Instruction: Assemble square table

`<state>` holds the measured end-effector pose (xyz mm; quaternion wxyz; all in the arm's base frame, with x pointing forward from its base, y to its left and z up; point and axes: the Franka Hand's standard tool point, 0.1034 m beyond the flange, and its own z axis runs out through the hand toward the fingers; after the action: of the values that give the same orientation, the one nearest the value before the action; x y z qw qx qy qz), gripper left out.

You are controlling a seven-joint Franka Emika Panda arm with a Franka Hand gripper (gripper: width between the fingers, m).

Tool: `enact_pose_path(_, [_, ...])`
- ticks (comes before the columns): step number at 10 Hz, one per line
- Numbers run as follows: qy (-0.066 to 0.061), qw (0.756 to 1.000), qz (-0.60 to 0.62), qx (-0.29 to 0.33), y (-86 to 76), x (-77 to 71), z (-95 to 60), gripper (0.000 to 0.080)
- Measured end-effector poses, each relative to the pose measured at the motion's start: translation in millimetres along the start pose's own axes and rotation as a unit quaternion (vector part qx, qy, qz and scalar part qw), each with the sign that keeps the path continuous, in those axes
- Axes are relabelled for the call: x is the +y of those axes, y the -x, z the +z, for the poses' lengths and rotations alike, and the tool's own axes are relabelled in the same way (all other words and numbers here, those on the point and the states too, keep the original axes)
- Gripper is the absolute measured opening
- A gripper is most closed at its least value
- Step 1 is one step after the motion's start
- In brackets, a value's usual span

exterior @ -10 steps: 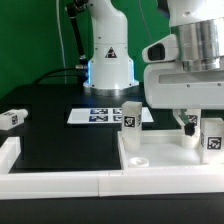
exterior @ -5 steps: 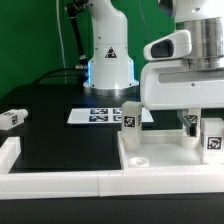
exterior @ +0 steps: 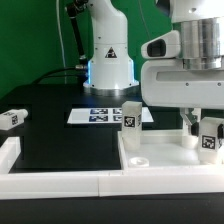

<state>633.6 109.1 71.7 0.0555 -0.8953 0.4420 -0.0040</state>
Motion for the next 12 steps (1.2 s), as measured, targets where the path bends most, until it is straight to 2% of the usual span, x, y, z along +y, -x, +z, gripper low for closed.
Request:
enact_pose_path(1, [0.010, 0.995, 0.099, -0.014, 2.5, -0.2, -0.6, 0.0294])
enact_pose_path(2, [0.009, 0.980, 0.200, -0.020, 0.7, 0.7, 0.6, 0.0294])
enact_pose_path(3, [0.003, 0.960, 0.277, -0.031, -1.9, 3.6, 0.5, 0.0293])
enact_pose_path(4, [-0.007, 0.950, 0.311, -0.033, -0.7, 5.4, 0.7, 0.0293])
enact_pose_path(7, [-0.003, 0.926, 0.377, -0.034, 1.7, 5.3, 1.1, 0.0293])
enact_pose_path(10, [-0.002, 0.867, 0.497, -0.046, 2.4, 5.1, 0.2, 0.0294])
enact_pose_path(12, [-0.001, 0.870, 0.491, -0.046, 2.5, 5.8, 0.6, 0.0294])
